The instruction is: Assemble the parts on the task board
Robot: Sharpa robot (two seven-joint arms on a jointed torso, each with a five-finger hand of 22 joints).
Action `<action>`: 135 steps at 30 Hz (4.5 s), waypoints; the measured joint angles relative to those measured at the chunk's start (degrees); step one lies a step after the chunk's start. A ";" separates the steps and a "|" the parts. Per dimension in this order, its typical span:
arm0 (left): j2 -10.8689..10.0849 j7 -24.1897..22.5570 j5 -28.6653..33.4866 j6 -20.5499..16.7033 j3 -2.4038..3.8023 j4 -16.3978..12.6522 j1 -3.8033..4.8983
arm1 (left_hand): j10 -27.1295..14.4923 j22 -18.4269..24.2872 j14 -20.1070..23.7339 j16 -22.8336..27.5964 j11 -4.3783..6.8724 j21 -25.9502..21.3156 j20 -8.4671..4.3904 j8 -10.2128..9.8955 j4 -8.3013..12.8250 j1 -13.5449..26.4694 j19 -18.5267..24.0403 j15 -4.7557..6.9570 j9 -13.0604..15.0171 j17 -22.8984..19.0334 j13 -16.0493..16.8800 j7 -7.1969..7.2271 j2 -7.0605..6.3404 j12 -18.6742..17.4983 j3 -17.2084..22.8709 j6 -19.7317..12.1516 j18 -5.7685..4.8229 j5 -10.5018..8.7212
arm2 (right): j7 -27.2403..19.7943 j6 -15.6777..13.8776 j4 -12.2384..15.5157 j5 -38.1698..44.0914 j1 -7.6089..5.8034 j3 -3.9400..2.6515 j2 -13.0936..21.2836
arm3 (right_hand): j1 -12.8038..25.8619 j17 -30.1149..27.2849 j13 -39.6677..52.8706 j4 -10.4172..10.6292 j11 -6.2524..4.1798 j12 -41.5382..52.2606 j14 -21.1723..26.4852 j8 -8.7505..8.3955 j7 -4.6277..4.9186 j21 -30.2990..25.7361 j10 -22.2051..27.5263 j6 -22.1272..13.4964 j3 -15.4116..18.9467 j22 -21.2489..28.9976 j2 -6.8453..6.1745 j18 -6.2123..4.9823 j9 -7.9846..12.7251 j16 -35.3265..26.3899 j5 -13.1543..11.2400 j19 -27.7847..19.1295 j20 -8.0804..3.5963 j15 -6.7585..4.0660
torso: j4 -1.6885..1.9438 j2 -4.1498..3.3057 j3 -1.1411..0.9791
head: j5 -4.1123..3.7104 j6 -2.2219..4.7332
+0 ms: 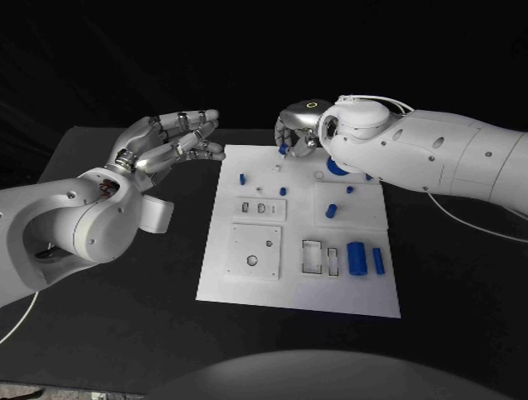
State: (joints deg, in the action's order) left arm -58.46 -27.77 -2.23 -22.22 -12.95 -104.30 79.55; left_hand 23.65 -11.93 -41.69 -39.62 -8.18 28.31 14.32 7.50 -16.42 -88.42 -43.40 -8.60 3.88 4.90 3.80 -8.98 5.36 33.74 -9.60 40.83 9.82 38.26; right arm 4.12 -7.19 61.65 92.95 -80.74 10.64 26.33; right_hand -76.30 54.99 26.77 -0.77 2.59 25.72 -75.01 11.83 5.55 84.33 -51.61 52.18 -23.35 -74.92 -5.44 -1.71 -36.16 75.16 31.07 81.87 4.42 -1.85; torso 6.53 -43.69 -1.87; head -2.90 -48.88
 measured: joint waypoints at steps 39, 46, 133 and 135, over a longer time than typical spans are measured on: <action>0.17 0.80 -0.01 0.36 -0.02 0.43 -0.02 | 0.21 0.00 0.20 0.00 -0.21 0.00 0.00 0.22 -0.15 -0.83 0.00 0.20 -0.01 -0.12 0.00 0.00 -0.09 0.21 0.48 0.00 0.00 0.00 | 0.43 1.35 1.02 -0.22 0.50 0.16 0.34 | -0.01 -1.71 -0.28 -0.25 0.59 -2.14 0.73 -1.95 -0.27 -0.86 1.89 -0.83 -0.24 -0.03 0.00 0.00 0.86 -1.01 -0.69 -0.85 0.41 0.30 | 0.08 0.06 0.06 | 0.16 1.57; 0.20 0.93 -0.01 0.38 -0.02 0.47 -0.03 | 0.21 0.00 0.20 0.00 -0.21 0.00 0.00 0.22 0.00 -1.06 0.00 0.20 -0.01 -0.17 0.00 0.00 0.14 0.21 0.63 0.00 0.00 0.00 | 0.93 2.21 1.34 -0.16 0.60 0.16 0.46 | 0.78 -4.29 -0.41 -0.37 1.83 -4.67 3.13 -4.61 -2.02 -2.75 6.64 -3.80 -0.12 -0.03 -0.79 -0.91 2.28 -2.68 -6.56 -3.12 1.23 1.28 | 0.06 0.05 0.02 | 0.31 1.40; 0.56 2.18 -0.92 2.36 -0.10 1.65 -0.47 | 0.00 -0.01 0.20 -0.32 -0.41 0.00 -0.01 0.22 -0.01 -1.73 0.41 0.20 -0.01 -0.25 -0.04 0.00 -0.08 0.21 0.94 0.00 -0.01 0.00 | 5.95 -3.28 18.54 2.64 0.27 0.94 23.27 | 3.68 19.94 48.17 8.17 -1.52 64.07 -9.02 -2.09 -0.21 3.69 -32.29 -9.03 14.36 -0.03 0.37 0.46 5.94 14.65 -10.98 2.06 0.60 0.19 | -1.12 -0.03 0.05 | -0.09 1.99; 0.57 2.19 -0.93 2.39 -0.10 1.67 -0.47 | 0.00 -0.01 0.20 -0.32 -0.41 0.00 -0.01 0.22 -0.01 -1.73 0.41 0.20 -0.01 -0.25 -0.04 0.00 -0.08 0.21 0.94 0.00 -0.01 0.00 | 5.95 -3.17 18.45 2.66 0.33 0.94 23.10 | 3.57 19.94 48.17 8.04 -1.53 64.07 -9.02 -1.40 -0.21 3.69 -32.29 -9.03 14.23 -0.02 0.26 0.46 5.24 14.65 -10.98 2.06 0.60 0.19 | -1.14 -0.03 0.05 | -0.08 1.96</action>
State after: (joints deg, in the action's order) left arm -57.89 -25.57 -3.16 -19.84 -13.05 -102.64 79.07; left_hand 23.66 -11.93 -41.49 -39.93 -8.59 28.32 14.31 7.72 -16.43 -90.15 -42.99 -8.40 3.87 4.65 3.77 -8.98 5.28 33.95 -8.66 40.83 9.81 38.26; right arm 10.06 -10.36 80.10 95.61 -80.41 11.58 49.43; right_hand -72.73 74.93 74.94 7.27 1.07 89.79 -84.03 10.42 5.35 88.02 -83.89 43.14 -9.12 -74.94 -5.18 -1.24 -30.92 89.81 20.09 83.93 5.02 -1.66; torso 5.39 -43.73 -1.81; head -2.98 -46.92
